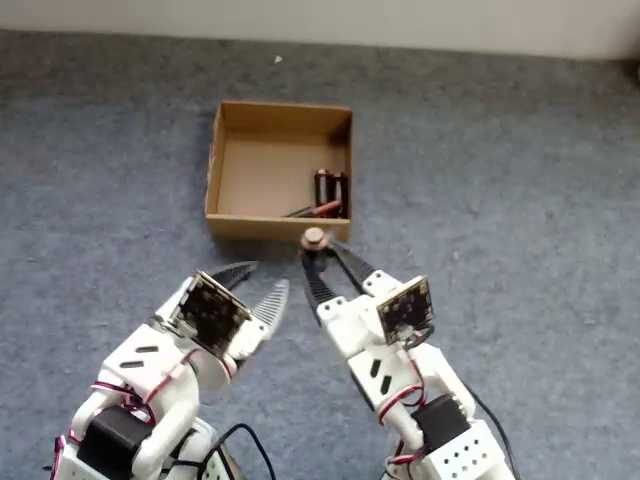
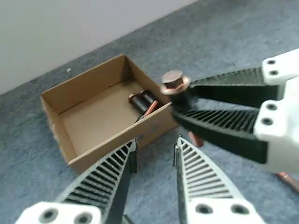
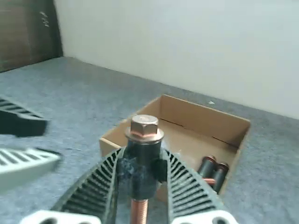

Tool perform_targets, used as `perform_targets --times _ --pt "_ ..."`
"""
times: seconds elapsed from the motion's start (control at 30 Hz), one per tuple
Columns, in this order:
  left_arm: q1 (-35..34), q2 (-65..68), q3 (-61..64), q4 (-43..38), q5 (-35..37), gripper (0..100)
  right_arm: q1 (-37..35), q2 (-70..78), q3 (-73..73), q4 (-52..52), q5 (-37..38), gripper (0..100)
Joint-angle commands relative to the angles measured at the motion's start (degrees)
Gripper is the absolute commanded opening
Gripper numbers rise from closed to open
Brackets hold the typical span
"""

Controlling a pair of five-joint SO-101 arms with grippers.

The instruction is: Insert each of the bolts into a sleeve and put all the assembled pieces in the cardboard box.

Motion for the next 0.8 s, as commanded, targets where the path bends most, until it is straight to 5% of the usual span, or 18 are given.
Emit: perform_targets --times 0.0,0.27,0.77 --pt "-10.9 0.1 -1.3 0.3 -0.9 15 4.3 -0.5 -5.3 2.0 -0.8 0.5" --pt "-25.0 0.1 10.6 -0.1 -0.9 15 5.8 7.2 -14.6 0.3 -0.3 0.5" --pt "-34.3 0.2 17.9 -7.3 -0.7 15 5.7 74.0 -44.4 -30.5 -0.3 0.5"
